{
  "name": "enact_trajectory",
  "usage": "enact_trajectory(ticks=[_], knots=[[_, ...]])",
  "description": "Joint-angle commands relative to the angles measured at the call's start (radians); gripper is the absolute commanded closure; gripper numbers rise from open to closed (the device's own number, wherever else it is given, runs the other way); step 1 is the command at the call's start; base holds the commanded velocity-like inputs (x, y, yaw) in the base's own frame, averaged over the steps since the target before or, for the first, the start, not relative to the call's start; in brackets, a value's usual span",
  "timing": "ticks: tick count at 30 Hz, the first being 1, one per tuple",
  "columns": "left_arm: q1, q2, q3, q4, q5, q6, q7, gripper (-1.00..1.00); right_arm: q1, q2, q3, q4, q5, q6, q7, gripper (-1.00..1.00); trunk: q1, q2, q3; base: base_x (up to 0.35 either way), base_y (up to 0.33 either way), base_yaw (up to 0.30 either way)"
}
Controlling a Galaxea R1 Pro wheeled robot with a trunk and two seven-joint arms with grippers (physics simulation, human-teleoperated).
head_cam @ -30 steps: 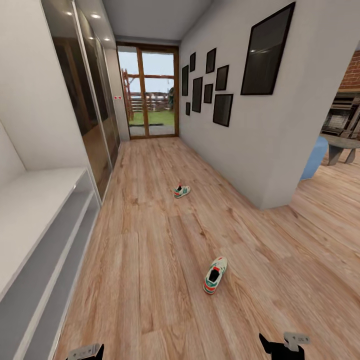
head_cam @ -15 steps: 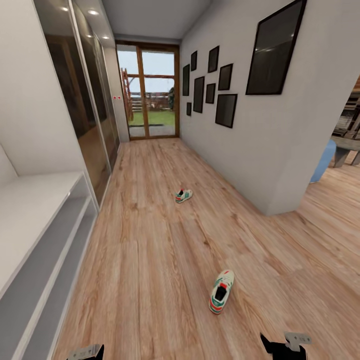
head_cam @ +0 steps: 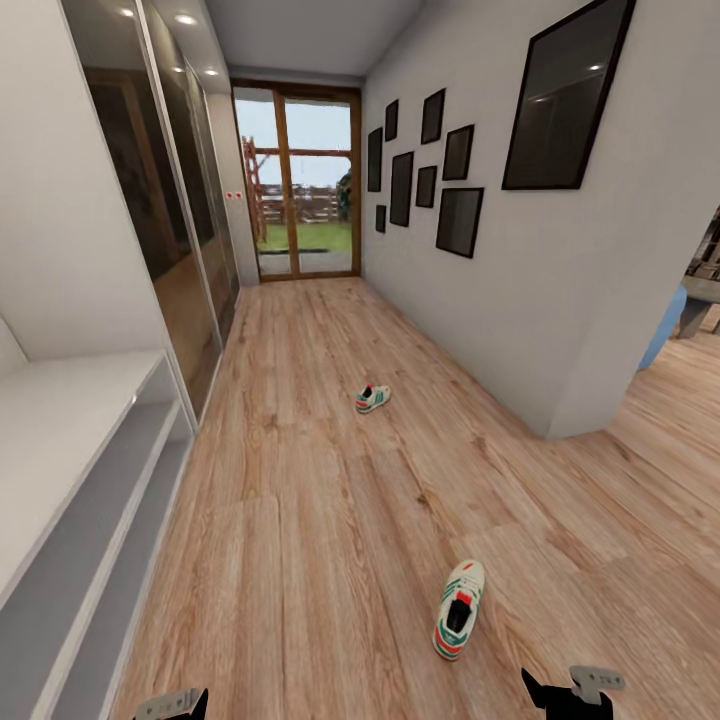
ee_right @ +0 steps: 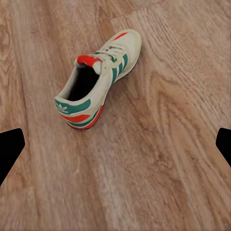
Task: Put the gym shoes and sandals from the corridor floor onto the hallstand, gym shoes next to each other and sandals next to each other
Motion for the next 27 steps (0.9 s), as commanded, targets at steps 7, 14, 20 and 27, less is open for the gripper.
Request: enact_trajectory(ticks=[7,14,20,27], knots=[[-0.001,0.001,-0.005,0.001,0.011,-0.003,-0.005,-1.00,-0.001,-0.001,-0.004,0.001,-0.010,0.000,0.010,-1.00,0.000,0.000,-0.001,0.013,0.008,0.000],[-0.001,0.001,-0.005,0.001,0.011,-0.003,-0.005,-1.00,-0.001,0.000,-0.003,0.002,-0.010,0.000,0.010,-1.00,0.000,0.000,-0.001,0.119,0.104,-0.009],[-0.001,0.001,-0.005,0.001,0.011,-0.003,-0.005,-1.00,-0.001,-0.001,-0.003,0.002,-0.010,0.000,0.010,-1.00,0.000,0.000,-0.001,0.221,0.200,-0.185],[-0.001,0.001,-0.005,0.001,0.011,-0.003,-0.005,-1.00,-0.001,-0.001,-0.003,0.002,-0.011,0.000,0.010,-1.00,0.000,0.000,-0.001,0.155,0.137,-0.271]])
